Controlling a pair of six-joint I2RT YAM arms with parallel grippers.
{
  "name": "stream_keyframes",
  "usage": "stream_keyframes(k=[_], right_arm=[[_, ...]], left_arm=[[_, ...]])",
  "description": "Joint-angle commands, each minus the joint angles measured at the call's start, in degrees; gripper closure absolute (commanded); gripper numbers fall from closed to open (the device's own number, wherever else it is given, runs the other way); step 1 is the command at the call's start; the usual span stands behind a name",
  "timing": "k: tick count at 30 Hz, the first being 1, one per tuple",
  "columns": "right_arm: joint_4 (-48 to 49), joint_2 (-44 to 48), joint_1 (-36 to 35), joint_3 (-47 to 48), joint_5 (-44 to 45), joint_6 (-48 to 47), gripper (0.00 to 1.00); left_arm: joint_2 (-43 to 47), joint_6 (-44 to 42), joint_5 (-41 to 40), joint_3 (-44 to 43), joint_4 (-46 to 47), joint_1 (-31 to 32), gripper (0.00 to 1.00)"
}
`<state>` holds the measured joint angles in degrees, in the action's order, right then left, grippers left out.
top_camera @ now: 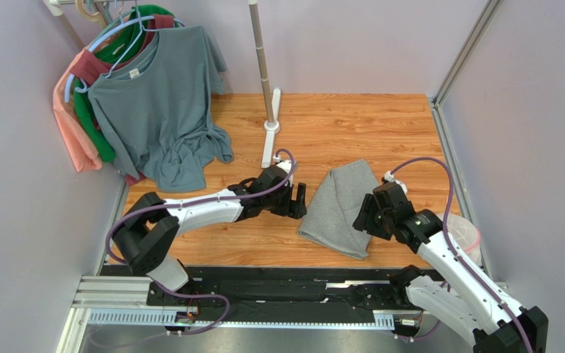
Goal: Fold the napkin, place the utensils inside, and roll it up
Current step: Fold the napkin
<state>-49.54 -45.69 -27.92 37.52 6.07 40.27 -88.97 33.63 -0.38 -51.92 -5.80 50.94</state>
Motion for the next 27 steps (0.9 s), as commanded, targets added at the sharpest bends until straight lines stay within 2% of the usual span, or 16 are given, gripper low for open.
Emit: stream_keyframes(k=[1,4,8,17,26,27], right_arm=[[4.5,-2.2,0.2,-2.4,-4.7,0.8,0.45],[5.8,-4.6,0.3,-3.6,-7.1,0.2,0.46],[7.1,-6.9,0.3,-4.7,-8.2,-0.2,0.46],[7.3,-8.0,0.2,-6.1,-10.7,-0.5,0.46],[7.4,-8.5,-0.5,-6.9,-12.2,0.1,0.47],[7.4,-8.8,-0.5,-6.9,-12.1,0.0,0.47]], left_arm=[[-2.3,5.1,12.1,1.1,7.3,-1.8,0.13],[-4.7,6.1,17.5,0.7,9.9,-1.8,0.13],[-7.2,6.7,19.4,0.5,12.0,-1.8,0.13],[-9.7,5.5,20.2,-0.7,10.0,-1.8,0.18],[-10.3,4.3,20.8,-1.2,8.6,-1.7,0.26],[-10.5,4.3,20.9,-1.4,8.5,-1.7,0.30]])
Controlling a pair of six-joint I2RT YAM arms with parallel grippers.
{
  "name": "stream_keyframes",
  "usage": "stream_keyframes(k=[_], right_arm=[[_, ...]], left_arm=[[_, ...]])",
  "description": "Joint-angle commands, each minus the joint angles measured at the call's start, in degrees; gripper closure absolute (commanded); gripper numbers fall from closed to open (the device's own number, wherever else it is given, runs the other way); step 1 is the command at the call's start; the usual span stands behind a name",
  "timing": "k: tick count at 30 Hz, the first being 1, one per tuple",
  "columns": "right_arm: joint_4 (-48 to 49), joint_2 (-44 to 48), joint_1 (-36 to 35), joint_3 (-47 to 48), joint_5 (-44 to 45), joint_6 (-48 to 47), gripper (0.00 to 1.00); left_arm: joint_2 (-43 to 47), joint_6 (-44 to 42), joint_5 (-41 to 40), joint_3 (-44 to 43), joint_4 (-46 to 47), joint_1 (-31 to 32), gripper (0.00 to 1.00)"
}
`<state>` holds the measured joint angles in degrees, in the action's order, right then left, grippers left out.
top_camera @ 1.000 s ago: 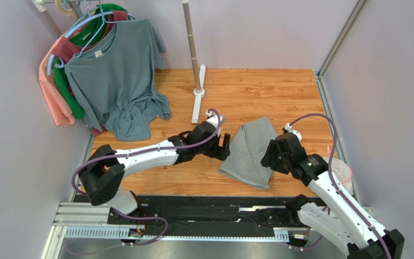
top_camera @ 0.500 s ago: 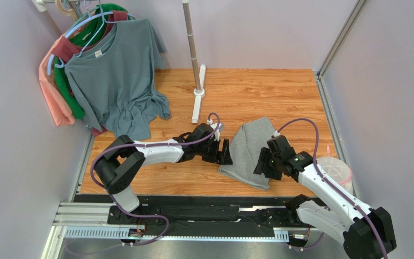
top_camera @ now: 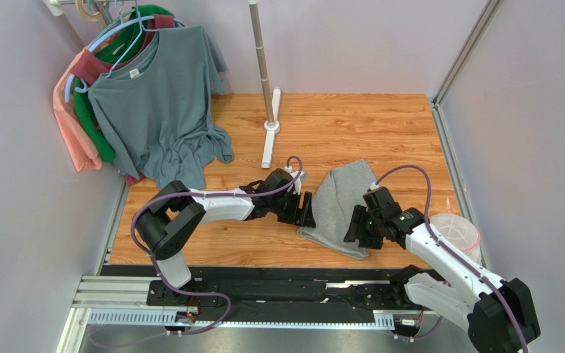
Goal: Fold the napkin, place the utensils inside, and roll it up
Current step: Fold the napkin
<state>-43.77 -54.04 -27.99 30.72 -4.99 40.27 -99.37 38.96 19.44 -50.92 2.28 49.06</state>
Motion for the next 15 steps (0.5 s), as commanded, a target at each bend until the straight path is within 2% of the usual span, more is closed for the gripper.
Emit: stream_keyframes(k=[1,6,15], right_arm=[[1.7,-0.9,-0.7,-0.1,-1.1,-0.1,0.47],[1.2,-1.6,-1.4,0.0,-0.7,-0.1,0.48],[1.2,-1.7,-2.2,-0.1,-0.4,0.4,0.52]], left_arm=[[-0.3,-1.1,1.0,-2.6,0.3,0.2,0.32],[-0.7,-1.3,1.4,-3.1,-0.3,0.2,0.45],[-1.2,-2.5,0.4,-3.5,-3.4,0.2,0.59]])
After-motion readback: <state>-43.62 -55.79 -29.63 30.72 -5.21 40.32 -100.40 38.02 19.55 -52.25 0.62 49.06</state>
